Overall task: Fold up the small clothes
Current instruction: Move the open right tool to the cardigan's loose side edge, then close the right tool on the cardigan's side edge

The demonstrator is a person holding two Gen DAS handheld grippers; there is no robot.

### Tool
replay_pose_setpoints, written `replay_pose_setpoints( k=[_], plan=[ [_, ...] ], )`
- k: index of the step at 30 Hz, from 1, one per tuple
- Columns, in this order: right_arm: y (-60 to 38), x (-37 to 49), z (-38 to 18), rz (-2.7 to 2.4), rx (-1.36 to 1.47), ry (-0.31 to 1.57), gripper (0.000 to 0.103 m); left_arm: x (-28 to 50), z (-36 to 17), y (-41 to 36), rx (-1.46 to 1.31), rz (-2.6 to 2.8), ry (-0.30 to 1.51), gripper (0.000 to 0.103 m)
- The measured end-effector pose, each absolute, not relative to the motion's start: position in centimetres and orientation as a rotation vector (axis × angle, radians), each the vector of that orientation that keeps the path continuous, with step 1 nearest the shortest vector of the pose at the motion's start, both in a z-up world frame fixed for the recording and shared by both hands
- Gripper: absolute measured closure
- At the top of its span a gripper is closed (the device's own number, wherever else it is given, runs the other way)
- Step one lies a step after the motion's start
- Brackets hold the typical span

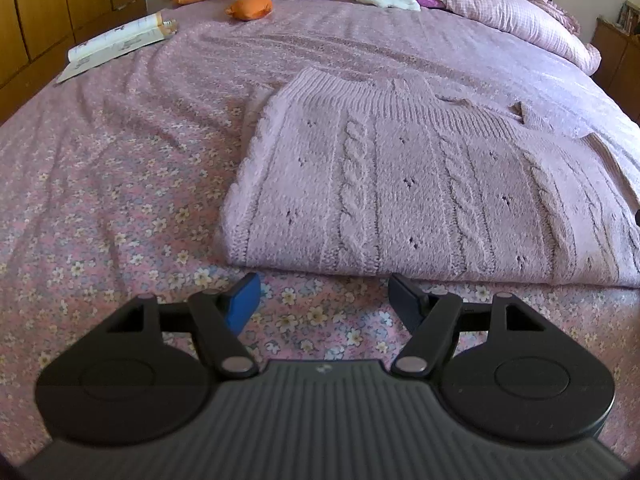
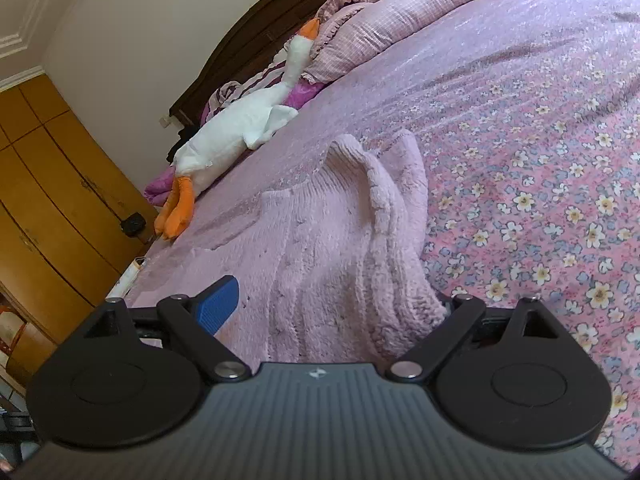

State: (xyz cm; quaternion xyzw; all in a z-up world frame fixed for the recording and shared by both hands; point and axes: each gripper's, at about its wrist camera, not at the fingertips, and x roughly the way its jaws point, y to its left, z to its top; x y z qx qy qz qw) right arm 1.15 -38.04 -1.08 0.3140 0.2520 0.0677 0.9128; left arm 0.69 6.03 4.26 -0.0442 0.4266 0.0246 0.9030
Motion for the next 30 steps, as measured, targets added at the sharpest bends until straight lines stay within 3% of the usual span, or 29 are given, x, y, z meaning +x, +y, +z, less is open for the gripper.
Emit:
replay_pose_setpoints(
  k=[11,14,22,30],
  plan=[
    [-38.2,3.4,-1.0,0.137,0.794,0.489,0.011,0.4,5.4,6.8,-0.102,0.051,0.873,0.031],
    [-38.1,3.6,-1.0,0.115,0.804,0.489,0.017,0.4,5.7,7.4,-0.125,0.055,0.867,0.031],
    [-39.8,3.9,-1.8,0.053,0.92,0.517,0.066,0.4,6.1,8.9,-0.145,0.061,0.856,0.031],
    [-39.4,3.7,-0.7,0.047,0.92,0.509,0.073,0.6,5.9,9.7,-0.104,0.055,0.876,0.031]
  ],
)
